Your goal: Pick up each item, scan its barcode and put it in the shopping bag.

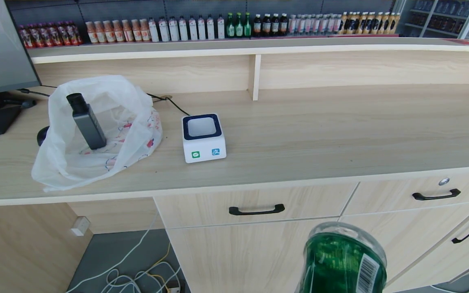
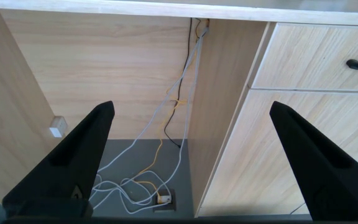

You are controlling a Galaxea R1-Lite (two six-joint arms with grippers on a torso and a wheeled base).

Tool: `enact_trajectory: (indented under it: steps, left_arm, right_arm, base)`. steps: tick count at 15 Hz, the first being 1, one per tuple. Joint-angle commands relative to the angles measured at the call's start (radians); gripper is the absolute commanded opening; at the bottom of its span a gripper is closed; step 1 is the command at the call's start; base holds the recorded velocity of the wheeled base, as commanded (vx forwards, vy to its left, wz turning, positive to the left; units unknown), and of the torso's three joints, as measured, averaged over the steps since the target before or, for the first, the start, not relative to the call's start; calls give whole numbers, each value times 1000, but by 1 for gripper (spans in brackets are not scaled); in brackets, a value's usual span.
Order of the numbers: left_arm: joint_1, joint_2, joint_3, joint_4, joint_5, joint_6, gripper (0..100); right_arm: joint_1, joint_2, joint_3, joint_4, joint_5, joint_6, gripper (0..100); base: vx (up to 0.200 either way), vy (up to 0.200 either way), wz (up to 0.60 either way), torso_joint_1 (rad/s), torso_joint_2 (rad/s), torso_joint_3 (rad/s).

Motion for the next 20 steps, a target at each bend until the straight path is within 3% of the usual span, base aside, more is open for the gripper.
enact_trajectory:
  steps: [1, 3, 7, 11, 20]
  left_arm:
    - [0, 0, 0, 0, 0, 0, 100]
    - [0, 0, 0, 0, 0, 0, 100]
    - [0, 0, 0, 0, 0, 0, 100]
    - [0, 0, 0, 0, 0, 0, 100]
    - [0, 0, 0, 0, 0, 0, 100]
  right_arm:
    - [-1, -40, 5, -2, 4, 38, 0]
    - [-13, -90, 7, -2, 2, 173, 0]
    - [-136, -202, -1, 6, -16, 389, 0]
    - [-212, -179, 11, 29, -23, 590, 0]
    - [-246, -158, 5, 77, 22, 786, 0]
  base:
    - [0, 0, 0, 0, 0, 0]
    - [0, 0, 0, 0, 0, 0]
    - [0, 0, 0, 0, 0, 0]
    - [0, 0, 0, 0, 0, 0]
    - [0, 0, 0, 0, 0, 0]
